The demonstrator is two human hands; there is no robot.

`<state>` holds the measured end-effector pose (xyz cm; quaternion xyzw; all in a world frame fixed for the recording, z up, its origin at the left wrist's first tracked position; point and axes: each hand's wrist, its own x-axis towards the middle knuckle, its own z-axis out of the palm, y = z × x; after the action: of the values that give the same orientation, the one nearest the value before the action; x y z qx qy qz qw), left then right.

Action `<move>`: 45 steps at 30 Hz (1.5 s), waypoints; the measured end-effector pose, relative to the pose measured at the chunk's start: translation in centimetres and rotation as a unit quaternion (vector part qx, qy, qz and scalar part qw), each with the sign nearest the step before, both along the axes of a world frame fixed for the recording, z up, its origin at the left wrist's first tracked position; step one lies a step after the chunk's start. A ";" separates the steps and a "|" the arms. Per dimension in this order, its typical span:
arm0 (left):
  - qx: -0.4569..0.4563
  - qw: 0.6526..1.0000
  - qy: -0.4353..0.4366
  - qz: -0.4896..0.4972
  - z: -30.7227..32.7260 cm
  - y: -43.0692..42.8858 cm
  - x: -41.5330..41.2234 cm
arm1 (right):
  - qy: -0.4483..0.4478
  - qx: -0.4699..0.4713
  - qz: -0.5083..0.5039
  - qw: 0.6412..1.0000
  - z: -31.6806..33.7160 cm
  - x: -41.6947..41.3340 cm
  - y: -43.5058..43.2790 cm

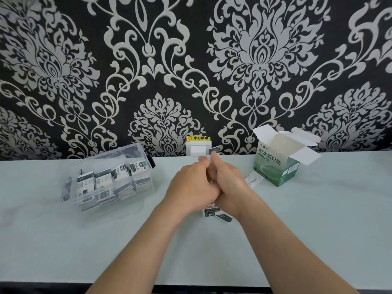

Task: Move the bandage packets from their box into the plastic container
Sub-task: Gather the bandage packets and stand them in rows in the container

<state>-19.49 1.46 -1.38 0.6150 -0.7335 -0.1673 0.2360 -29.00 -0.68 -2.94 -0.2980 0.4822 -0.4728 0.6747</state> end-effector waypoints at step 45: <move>0.108 0.992 -0.066 0.009 -3.0 -2.1 -0.3 | 0.448 -0.082 0.123 0.882 -0.6 -6.6 -0.9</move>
<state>-19.80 -0.62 -4.36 0.6531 -0.7196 -0.2028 0.1204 -35.62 -1.57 -3.53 -0.5894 0.6520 -0.2393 0.4126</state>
